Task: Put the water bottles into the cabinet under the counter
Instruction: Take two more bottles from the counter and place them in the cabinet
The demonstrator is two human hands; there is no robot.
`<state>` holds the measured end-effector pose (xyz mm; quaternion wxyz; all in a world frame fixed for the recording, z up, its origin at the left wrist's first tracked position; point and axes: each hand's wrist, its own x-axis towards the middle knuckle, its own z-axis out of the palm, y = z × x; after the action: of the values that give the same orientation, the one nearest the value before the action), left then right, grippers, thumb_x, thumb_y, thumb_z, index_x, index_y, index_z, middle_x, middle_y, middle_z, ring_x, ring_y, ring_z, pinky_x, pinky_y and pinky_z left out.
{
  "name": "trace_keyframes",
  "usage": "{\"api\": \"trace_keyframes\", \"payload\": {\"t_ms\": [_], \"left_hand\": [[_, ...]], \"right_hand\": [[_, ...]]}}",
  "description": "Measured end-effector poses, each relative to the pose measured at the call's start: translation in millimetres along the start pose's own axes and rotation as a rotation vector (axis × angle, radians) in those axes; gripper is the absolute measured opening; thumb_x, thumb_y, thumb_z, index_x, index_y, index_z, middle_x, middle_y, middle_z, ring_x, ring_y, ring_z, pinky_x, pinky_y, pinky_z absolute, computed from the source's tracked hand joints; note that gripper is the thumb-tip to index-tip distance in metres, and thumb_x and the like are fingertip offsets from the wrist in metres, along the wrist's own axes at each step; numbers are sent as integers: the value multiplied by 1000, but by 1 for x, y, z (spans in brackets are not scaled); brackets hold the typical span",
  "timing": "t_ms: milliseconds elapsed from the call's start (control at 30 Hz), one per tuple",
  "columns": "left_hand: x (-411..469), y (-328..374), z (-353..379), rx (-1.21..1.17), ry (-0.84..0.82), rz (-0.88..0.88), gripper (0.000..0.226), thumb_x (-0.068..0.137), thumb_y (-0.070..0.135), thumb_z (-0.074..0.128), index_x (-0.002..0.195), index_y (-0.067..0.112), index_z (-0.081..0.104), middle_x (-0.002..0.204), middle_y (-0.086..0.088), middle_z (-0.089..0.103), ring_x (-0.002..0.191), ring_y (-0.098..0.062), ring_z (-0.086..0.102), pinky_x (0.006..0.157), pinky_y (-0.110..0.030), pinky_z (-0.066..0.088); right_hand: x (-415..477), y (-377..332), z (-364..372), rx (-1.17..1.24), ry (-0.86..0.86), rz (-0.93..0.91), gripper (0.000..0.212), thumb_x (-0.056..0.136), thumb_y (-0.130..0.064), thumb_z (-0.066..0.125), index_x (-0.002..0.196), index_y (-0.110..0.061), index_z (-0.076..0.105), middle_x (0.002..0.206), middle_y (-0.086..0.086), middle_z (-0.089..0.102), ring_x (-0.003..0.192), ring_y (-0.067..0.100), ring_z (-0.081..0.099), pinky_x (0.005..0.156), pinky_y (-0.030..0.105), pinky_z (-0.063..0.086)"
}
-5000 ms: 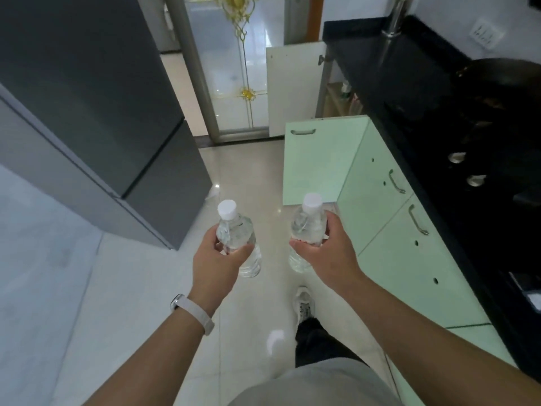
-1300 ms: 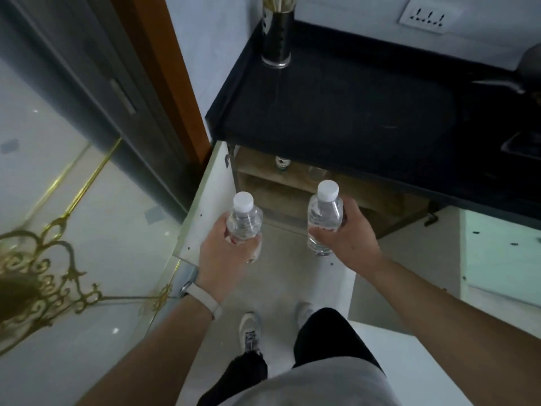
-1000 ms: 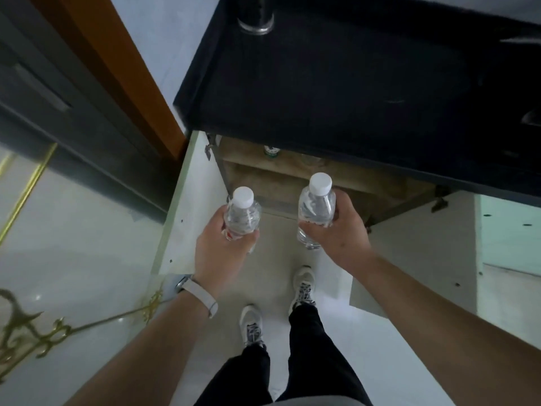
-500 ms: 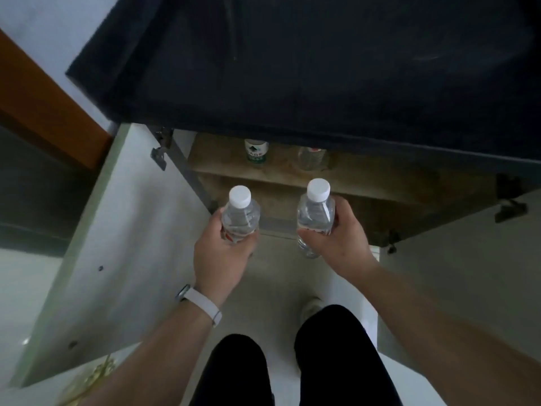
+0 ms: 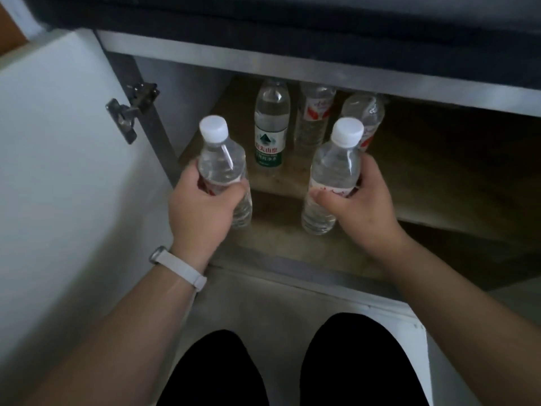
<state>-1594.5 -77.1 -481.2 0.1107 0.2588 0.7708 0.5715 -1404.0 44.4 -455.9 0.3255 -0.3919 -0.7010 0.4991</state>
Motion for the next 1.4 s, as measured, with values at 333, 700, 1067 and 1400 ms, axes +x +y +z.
{"api": "trace_keyframes", "payload": {"t_ms": [333, 700, 1067, 1400], "left_hand": [[64, 25, 7, -7, 50, 58, 43, 71, 40, 84, 111, 35, 67, 102, 18, 70, 95, -3, 66, 90, -40, 57], [109, 20, 38, -29, -5, 76, 41, 75, 38, 83, 112, 31, 69, 102, 16, 73, 97, -7, 68, 89, -41, 58], [117, 3, 47, 52, -92, 137, 40, 84, 44, 76, 118, 28, 61, 113, 12, 70, 104, -11, 67, 89, -33, 56], [66, -21, 30, 87, -134, 274, 55, 89, 32, 73, 136, 41, 45, 122, 33, 50, 115, 9, 48, 88, -9, 35]], "right_hand": [[54, -18, 16, -24, 25, -75, 72, 75, -27, 83, 135, -31, 43, 103, -26, 58, 88, -10, 58, 72, 10, 42], [96, -2, 37, 22, 94, -49, 67, 75, -22, 84, 130, -27, 47, 113, -15, 61, 97, -2, 58, 81, 19, 46], [103, 8, 44, -25, 86, 3, 62, 84, -31, 75, 137, -24, 44, 108, -23, 58, 93, -10, 55, 74, 7, 41], [64, 35, 31, -177, 17, -34, 50, 88, -45, 65, 132, -31, 48, 125, -18, 56, 112, 4, 56, 96, 33, 50]]}}
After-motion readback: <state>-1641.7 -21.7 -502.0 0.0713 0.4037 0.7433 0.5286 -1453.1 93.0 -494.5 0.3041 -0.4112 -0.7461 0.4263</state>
